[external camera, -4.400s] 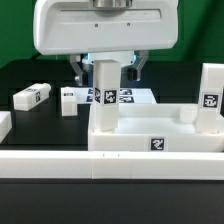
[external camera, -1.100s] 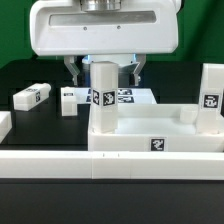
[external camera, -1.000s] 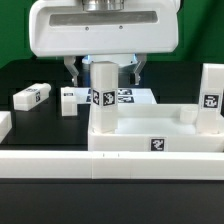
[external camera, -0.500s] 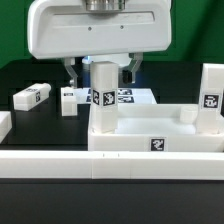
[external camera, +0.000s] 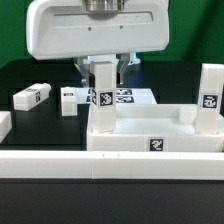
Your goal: Assemble desk
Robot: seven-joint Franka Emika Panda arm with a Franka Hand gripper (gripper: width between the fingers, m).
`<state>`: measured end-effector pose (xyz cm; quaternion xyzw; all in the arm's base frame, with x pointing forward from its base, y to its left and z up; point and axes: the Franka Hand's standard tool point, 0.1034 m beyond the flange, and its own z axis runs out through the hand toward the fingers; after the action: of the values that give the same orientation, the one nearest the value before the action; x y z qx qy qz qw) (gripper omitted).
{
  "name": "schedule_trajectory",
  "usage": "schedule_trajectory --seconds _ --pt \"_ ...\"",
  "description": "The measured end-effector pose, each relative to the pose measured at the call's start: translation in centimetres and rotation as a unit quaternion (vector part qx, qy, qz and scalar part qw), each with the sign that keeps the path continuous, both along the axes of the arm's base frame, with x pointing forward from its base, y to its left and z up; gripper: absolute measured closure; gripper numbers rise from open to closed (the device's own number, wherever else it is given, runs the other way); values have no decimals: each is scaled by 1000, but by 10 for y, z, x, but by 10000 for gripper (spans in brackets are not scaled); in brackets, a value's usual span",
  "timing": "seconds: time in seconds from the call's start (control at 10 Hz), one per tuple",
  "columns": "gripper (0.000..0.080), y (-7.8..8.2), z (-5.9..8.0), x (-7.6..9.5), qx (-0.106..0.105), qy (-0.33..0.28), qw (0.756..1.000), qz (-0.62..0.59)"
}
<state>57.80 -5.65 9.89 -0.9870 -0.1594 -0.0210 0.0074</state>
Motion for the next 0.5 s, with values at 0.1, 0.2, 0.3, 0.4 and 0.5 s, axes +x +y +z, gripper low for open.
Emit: schedule_trajectory --seconds 0.1,0.2,0.3,0.4,0.5 --pt "511 0 0 0 0 0 1000 0" --pt "511 0 0 0 2 1 999 -35" --pt "511 0 0 0 4 2 997 -78" --pt "511 0 0 -1 11 3 992 -125" --pt "510 0 -1 -1 16 5 983 -181"
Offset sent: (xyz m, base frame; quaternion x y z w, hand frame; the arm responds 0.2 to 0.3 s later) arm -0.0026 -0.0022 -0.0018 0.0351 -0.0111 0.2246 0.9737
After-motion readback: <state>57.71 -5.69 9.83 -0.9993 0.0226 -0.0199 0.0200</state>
